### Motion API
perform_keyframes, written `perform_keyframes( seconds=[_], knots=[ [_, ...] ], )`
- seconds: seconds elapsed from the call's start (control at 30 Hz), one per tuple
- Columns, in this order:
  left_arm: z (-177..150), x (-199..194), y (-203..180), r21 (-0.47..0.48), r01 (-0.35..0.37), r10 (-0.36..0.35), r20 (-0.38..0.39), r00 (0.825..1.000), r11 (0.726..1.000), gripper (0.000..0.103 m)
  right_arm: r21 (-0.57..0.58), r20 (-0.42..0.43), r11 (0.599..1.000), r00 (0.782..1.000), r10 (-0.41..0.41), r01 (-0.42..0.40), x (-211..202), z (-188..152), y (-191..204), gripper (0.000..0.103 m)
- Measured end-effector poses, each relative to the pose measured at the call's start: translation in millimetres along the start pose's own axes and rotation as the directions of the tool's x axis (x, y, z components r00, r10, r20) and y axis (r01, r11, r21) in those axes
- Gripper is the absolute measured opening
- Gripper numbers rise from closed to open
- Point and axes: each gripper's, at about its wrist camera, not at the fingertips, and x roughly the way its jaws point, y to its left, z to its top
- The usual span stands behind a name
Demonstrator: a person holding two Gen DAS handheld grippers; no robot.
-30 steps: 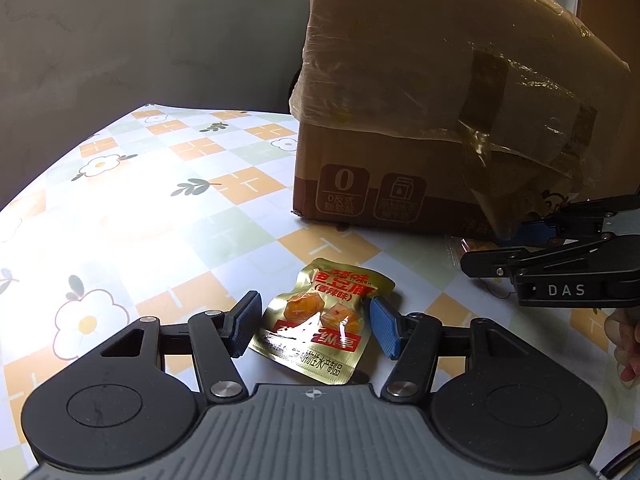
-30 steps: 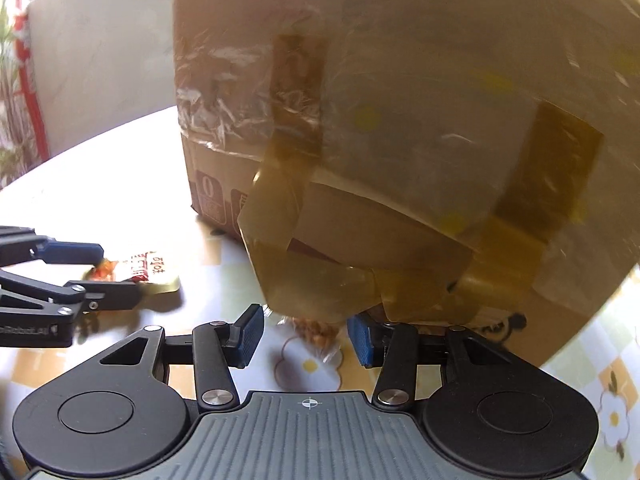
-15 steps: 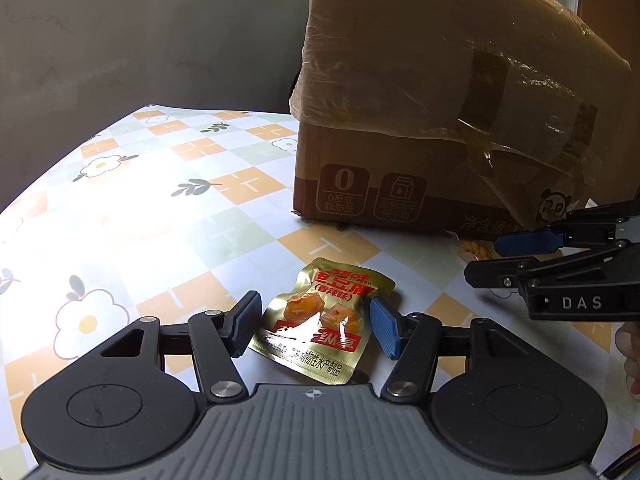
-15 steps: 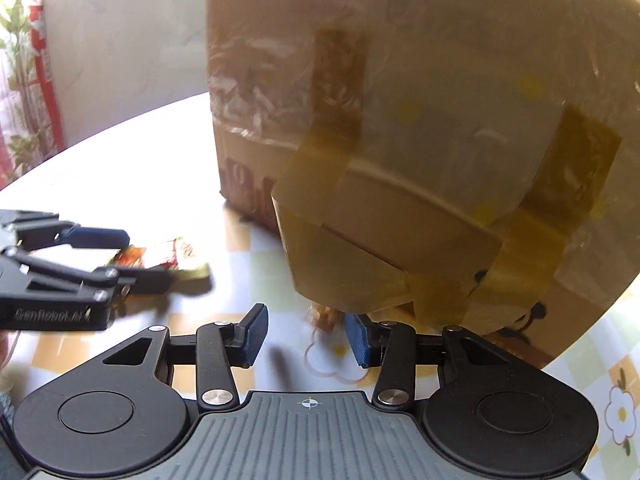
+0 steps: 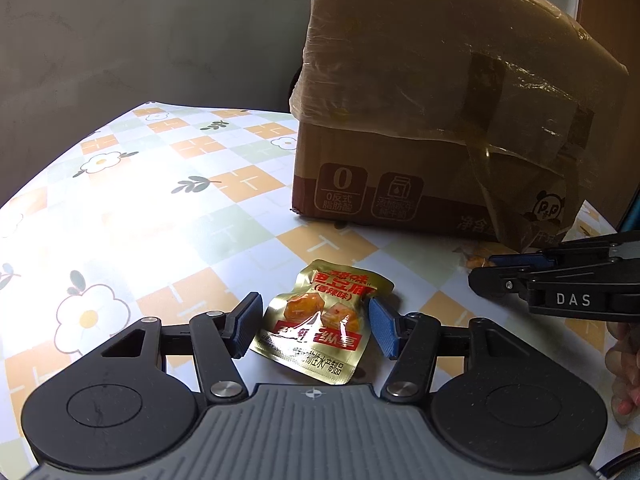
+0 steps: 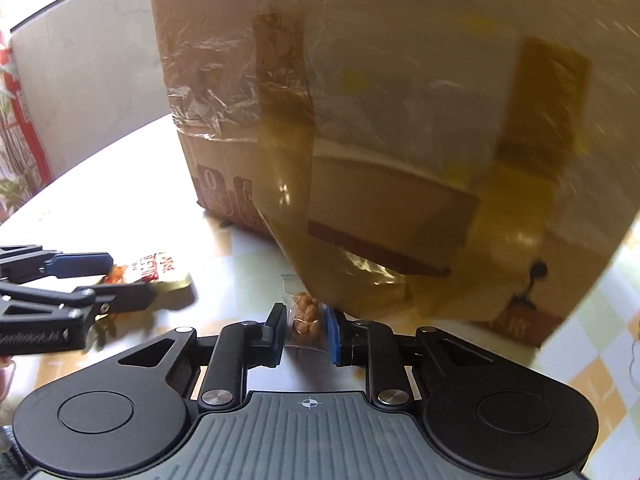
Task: Organize snacks
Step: 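Grasp the gold packet with the left tool while the right tool grasps the clear peanut packet, then carry both packets over the box and open both tools to release them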
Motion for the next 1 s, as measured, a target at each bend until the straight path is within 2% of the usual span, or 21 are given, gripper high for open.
perform_keyframes(
  seconds=[0.3, 0.5, 0.8, 0.9, 1.0],
  knots=[
    [-10, -16, -16, 0.024, 0.062, -0.062, -0.022, 0.998, 0.998, 0.056, 0.114, 0.025, 0.993, 1.000, -0.005, 0.002, -37, -32, -12, 0.019],
    [-6, -32, -26, 0.041, 0.076, -0.076, 0.007, 0.997, 0.996, 0.055, 0.175, 0.060, 0.985, 0.998, -0.025, 0.014, -63, -49, -22, 0.019],
    [19, -67, -39, 0.082, 0.084, -0.093, 0.117, 0.989, 0.993, 0.055, 0.197, 0.172, 0.980, 0.983, -0.061, 0.027, -97, -45, -29, 0.019],
    [35, -81, -43, 0.100, 0.092, -0.108, 0.167, 0.980, 0.991, 0.055, 0.201, 0.229, 0.979, 0.970, -0.076, 0.029, -114, -36, -33, 0.019],
    [58, -98, -50, 0.134, 0.097, -0.127, 0.237, 0.963, 0.986, 0.055, 0.198, 0.298, 0.980, 0.950, -0.090, 0.031, -134, -20, -38, 0.019]
  ],
)
